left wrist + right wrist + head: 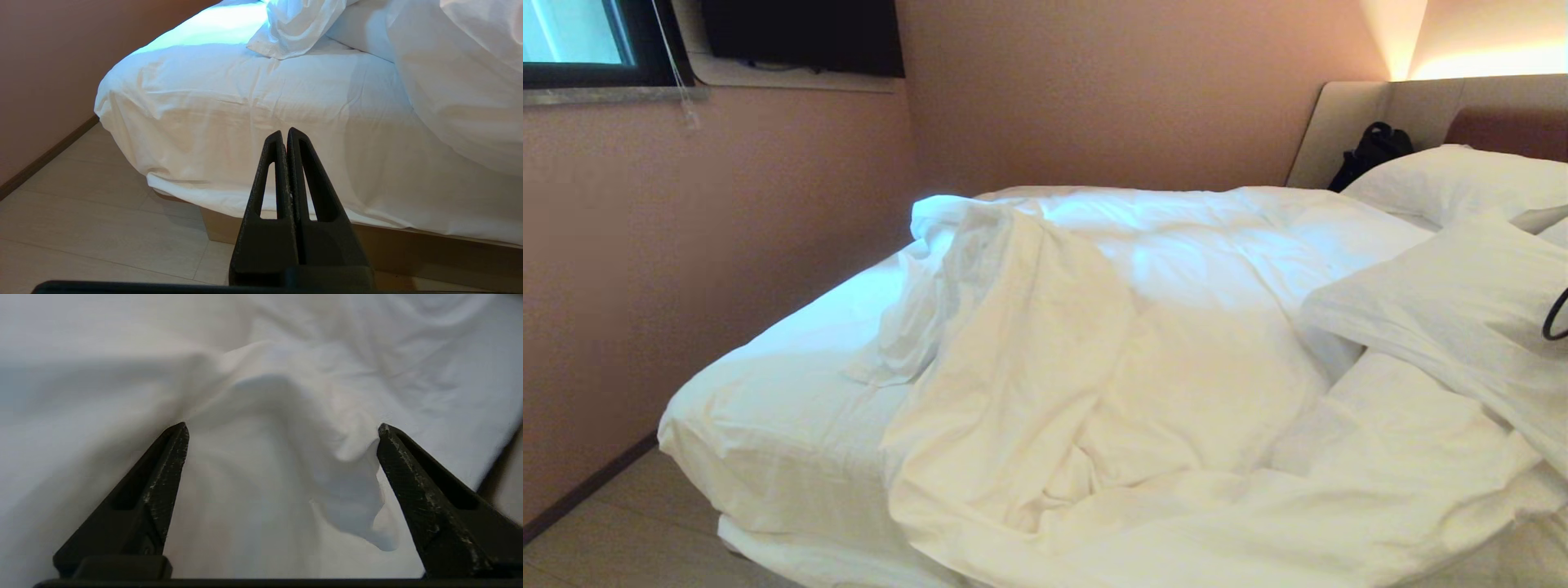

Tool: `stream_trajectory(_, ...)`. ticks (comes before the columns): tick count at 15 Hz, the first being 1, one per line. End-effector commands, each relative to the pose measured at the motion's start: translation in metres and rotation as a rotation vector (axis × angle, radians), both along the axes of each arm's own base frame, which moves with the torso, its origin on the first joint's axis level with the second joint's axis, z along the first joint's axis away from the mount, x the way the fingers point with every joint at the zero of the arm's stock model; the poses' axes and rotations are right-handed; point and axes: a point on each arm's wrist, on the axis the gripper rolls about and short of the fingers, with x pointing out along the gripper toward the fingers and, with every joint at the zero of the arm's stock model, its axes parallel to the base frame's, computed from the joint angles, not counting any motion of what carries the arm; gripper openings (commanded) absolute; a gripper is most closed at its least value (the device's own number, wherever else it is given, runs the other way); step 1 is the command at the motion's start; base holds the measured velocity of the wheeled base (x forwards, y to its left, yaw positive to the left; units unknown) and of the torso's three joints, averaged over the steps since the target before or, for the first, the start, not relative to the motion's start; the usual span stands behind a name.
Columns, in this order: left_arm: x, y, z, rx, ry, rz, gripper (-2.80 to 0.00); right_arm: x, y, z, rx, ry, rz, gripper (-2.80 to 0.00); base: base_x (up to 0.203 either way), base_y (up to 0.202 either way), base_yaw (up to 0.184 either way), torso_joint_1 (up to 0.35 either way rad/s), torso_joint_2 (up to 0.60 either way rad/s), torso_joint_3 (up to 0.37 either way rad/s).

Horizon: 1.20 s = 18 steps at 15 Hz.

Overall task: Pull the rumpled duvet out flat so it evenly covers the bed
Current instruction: Flatten the corners of the folded blanket

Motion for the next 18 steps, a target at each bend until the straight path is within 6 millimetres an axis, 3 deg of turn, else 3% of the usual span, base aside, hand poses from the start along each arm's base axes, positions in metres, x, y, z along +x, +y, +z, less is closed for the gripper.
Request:
stream_trajectory(1,0.0,0.0,0.0,0.0,0.0,0.001,-2.8,-0.012,0.022,0.016,0.305,-0.151,0.505,0.0,0.0,0.0,0.0,0.0,0.0,0.0)
stream_trajectory(7,0.0,0.0,0.0,0.0,0.0,0.001,-2.8,-0.052,0.055,0.056,0.431,-0.301,0.833,0.0,0.0,0.0,0.0,0.0,0.0,0.0)
stream_trajectory(12,0.0,0.0,0.0,0.0,0.0,0.001,-2.8,-0.062,0.07,0.065,0.445,-0.328,0.917,0.0,0.0,0.0,0.0,0.0,0.0,0.0)
stream_trajectory(13,0.0,0.0,0.0,0.0,0.0,0.001,-2.8,-0.066,0.074,0.069,0.448,-0.342,0.948,-2.8,0.0,0.0,0.0,0.0,0.0,0.0)
stream_trajectory(18,0.0,0.0,0.0,0.0,0.0,0.001,-2.8,-0.078,0.092,0.083,0.473,-0.39,1.067,-2.8,0.0,0.0,0.0,0.0,0.0,0.0)
